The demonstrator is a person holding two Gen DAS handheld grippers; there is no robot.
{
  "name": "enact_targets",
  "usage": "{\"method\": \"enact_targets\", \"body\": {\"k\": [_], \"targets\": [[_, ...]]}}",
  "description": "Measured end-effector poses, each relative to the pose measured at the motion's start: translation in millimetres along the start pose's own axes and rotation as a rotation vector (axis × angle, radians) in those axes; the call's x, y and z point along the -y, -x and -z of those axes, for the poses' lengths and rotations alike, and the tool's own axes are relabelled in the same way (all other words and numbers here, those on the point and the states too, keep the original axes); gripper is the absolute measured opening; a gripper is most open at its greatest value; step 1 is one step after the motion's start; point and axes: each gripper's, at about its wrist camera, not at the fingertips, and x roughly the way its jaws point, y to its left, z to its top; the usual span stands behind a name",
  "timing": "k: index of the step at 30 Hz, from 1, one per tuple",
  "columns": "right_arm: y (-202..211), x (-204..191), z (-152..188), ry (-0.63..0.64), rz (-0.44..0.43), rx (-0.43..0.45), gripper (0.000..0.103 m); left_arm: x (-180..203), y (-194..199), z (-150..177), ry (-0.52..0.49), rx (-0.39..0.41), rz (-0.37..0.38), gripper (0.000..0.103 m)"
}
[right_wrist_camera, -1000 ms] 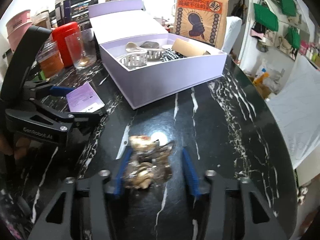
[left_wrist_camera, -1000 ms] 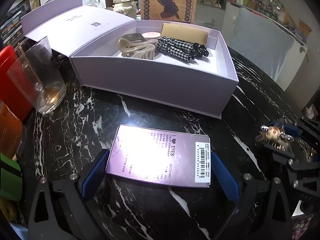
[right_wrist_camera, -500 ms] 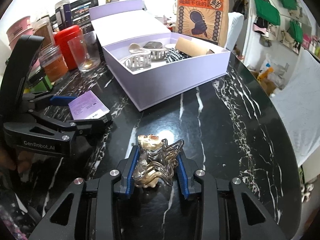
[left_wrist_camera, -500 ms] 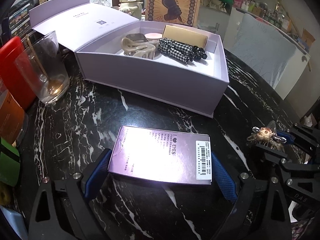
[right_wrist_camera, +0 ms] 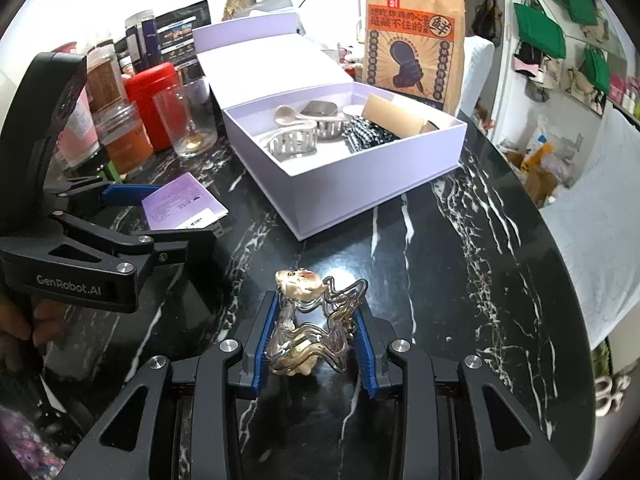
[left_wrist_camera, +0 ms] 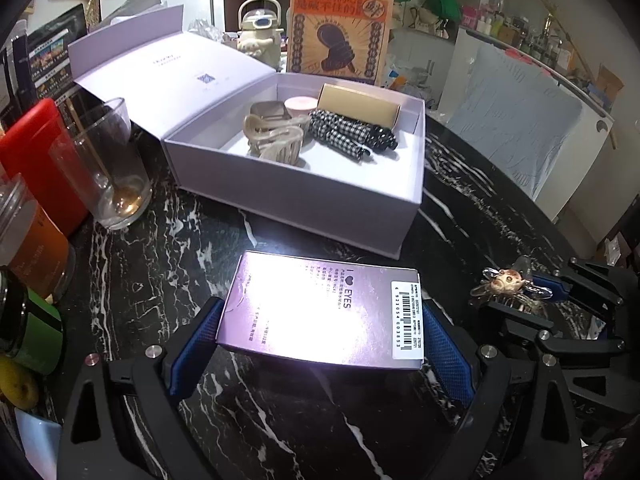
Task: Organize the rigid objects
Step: 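Carry the gold clip and purple card together into the lavender box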
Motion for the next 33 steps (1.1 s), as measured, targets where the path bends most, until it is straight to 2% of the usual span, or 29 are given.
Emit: {"method": "enact_targets", "body": {"k": [10,16,33], "targets": [[22,-3,-13,0.023,-0.042,0.041,0.035,3,26,-11,0.027,0.044,0.025,0.096],[34,-4,-25,0.073,-0.041,0.076,0.035,3,32,-23,0.025,0.062,0.011,0.096],[36,7,-54,0.084,-0.056,0.106,0.035,13,38,-63,-0.027,0.097,-0.016,0.096]]}}
